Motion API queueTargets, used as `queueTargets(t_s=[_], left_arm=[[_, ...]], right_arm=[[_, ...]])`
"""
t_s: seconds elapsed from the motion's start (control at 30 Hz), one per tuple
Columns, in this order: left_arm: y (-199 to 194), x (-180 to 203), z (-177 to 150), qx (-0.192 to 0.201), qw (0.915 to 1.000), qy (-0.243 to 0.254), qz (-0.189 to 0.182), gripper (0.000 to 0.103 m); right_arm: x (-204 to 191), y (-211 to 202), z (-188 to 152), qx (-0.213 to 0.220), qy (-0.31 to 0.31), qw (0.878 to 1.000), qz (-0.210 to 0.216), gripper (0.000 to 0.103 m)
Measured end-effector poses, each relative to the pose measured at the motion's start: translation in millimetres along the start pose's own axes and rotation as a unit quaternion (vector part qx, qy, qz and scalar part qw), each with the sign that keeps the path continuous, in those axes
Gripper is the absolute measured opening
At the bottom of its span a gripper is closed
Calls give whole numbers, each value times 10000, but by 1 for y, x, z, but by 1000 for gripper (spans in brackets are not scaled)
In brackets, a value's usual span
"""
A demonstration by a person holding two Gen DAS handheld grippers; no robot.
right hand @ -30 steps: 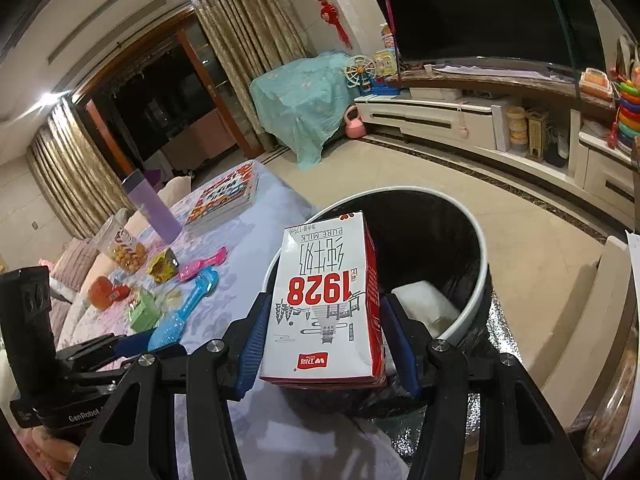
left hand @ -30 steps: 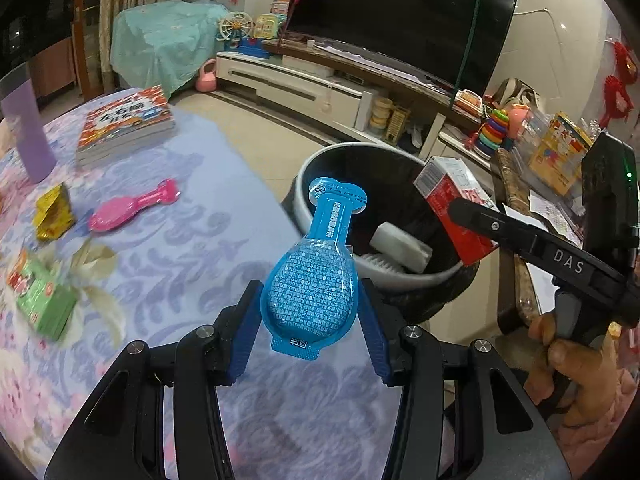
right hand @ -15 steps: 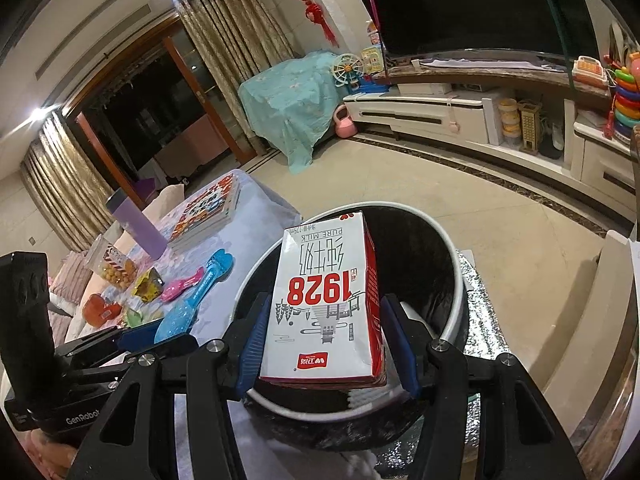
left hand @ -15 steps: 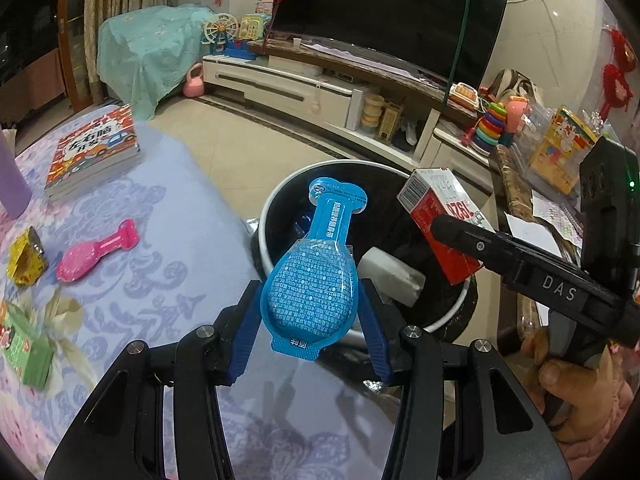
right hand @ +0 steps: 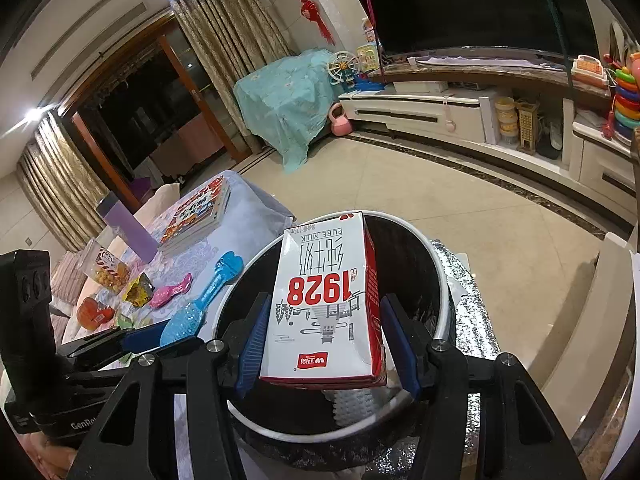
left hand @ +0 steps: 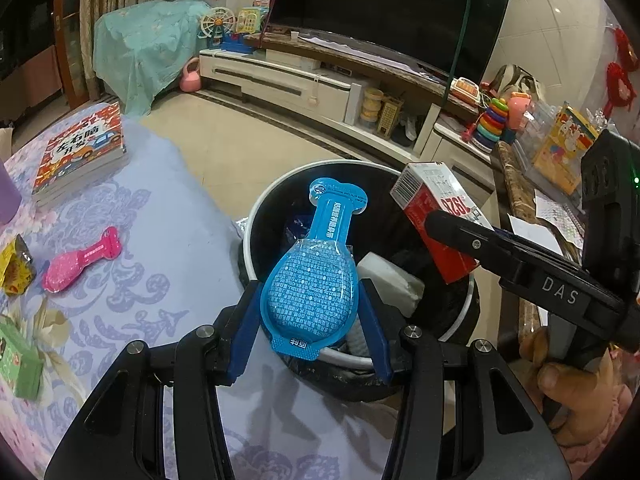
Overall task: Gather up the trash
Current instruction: 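Carry packet and carton over the bin and open both tools, then move both open tools back toward the orange snack bag and green carton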
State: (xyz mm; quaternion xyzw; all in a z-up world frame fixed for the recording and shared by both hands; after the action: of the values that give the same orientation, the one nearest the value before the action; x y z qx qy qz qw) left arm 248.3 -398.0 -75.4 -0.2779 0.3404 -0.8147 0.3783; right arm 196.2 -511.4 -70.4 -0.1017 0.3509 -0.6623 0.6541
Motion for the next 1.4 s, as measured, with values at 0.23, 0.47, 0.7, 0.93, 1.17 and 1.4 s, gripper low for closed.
queueTargets(t_s=[0.23, 0.47, 0.7, 0.93, 1.17, 1.4], left_arm=[[-2, -4, -3, 13, 10000, -37, 25, 68], [-14, -20, -21, 31, 9997, -254, 61, 71], [-39, -55, -49, 96, 9978, -632, 178, 72], [-69, -112, -83, 147, 9919, -1205, 362, 72], [-100, -160, -114, 263, 9843, -1617, 663, 73], [-126, -210, -140, 407, 9746, -1979, 969, 73]], right_arm=[[4, 5, 4, -65, 40, 10000, -62, 59], [-1, -7, 1, 61, 113, 9999, -38, 63], [-32, -18, -6, 183, -31, 9997, 148, 74], [-80, -15, -31, 81, -177, 9984, 525, 82], [-131, -7, -52, -78, -386, 9956, 848, 84], [-181, 7, -72, -297, -642, 9910, 1135, 85]])
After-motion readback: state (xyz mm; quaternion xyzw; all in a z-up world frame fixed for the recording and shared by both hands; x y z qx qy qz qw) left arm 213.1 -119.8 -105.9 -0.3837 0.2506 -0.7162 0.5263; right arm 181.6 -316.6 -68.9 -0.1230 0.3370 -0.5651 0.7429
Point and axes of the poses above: each gripper's, at about its wrist camera, not at the fingertips, and y roughly the way its jaws point, x to its right, z to its top, the point moved 6 cm from there along y, roughly the way its jaws point, and after that the axes turned 6 degrees about -y, right-handed, at the moved point
